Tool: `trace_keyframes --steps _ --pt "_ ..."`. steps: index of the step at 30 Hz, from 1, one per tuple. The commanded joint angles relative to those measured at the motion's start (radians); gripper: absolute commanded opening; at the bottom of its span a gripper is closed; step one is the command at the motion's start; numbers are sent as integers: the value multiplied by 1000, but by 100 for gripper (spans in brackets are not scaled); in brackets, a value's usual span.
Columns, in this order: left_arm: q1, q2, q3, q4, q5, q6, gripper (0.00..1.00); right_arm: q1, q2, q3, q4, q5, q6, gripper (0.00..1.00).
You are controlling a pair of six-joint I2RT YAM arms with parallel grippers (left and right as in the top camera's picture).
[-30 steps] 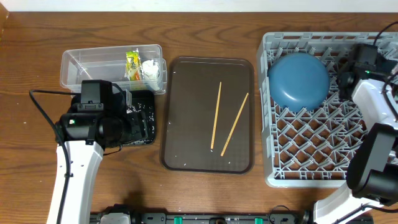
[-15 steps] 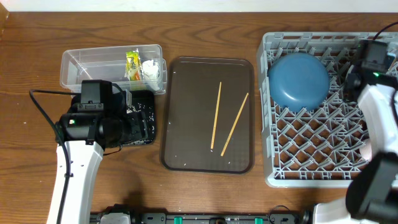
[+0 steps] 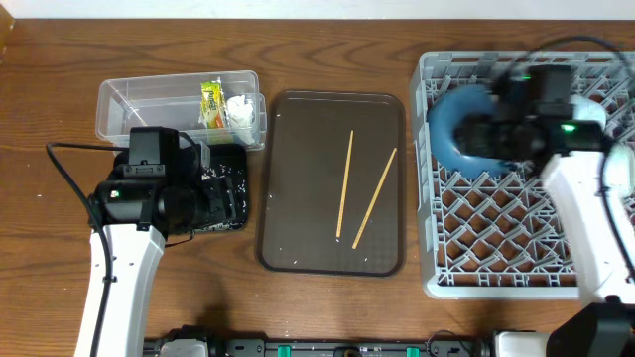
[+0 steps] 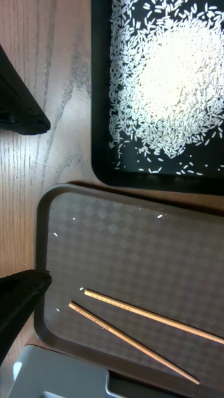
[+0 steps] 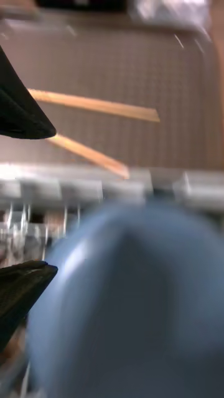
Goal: Sort waste into correct bins and load items into the dishwasher rack
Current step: 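Move the right gripper from the rack to the wooden chopsticks, then close the right gripper on a wooden chopstick on the brown tray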
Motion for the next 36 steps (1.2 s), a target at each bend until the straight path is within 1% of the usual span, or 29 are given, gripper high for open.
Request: trace_keyframes --steps 1,5,8,9,11,14,16,19,22,23,24,25,26,27,28,30,32,36 --pt "4 1 5 0 -10 -2 72 144 -4 -2 3 -20 48 62" --pt "4 1 5 0 -10 -2 72 325 6 -3 6 159 146 62" --pt "4 1 5 0 -10 -2 72 438 27 -5 7 288 246 63" --pt "4 1 5 0 -10 -2 72 467 36 -5 8 311 271 63" --pt "4 1 5 0 -10 -2 72 522 61 -5 9 323 285 67" --pt "4 1 3 0 -10 -2 72 584 111 -5 16 335 340 67" --pt "4 1 1 0 -10 -2 72 611 150 -5 16 338 381 67" --pt "4 1 -6 0 -10 -2 72 632 204 -5 8 337 437 74" --pt "4 1 -8 -1 -10 -2 72 642 245 -5 26 293 449 79" --pt "4 1 -8 -1 -10 -2 72 642 254 -5 31 269 449 78" --pt "4 1 -8 0 -10 -2 72 643 261 -5 32 254 448 75" --pt "4 1 -8 -1 -10 -2 72 643 265 -5 31 251 447 69" --pt "4 1 -8 0 -10 -2 72 643 269 -5 27 262 448 67" --pt "4 1 -8 0 -10 -2 72 642 271 -5 20 285 467 69" --pt "4 1 -8 0 -10 -2 72 641 272 -5 6 326 520 75" --pt "4 1 -8 0 -10 -2 72 641 277 -5 -24 409 633 79" --pt "4 1 -8 0 -10 -2 72 641 286 -6 -30 443 680 79" --pt "4 1 -8 -1 -10 -2 72 642 319 -6 -32 442 711 76"
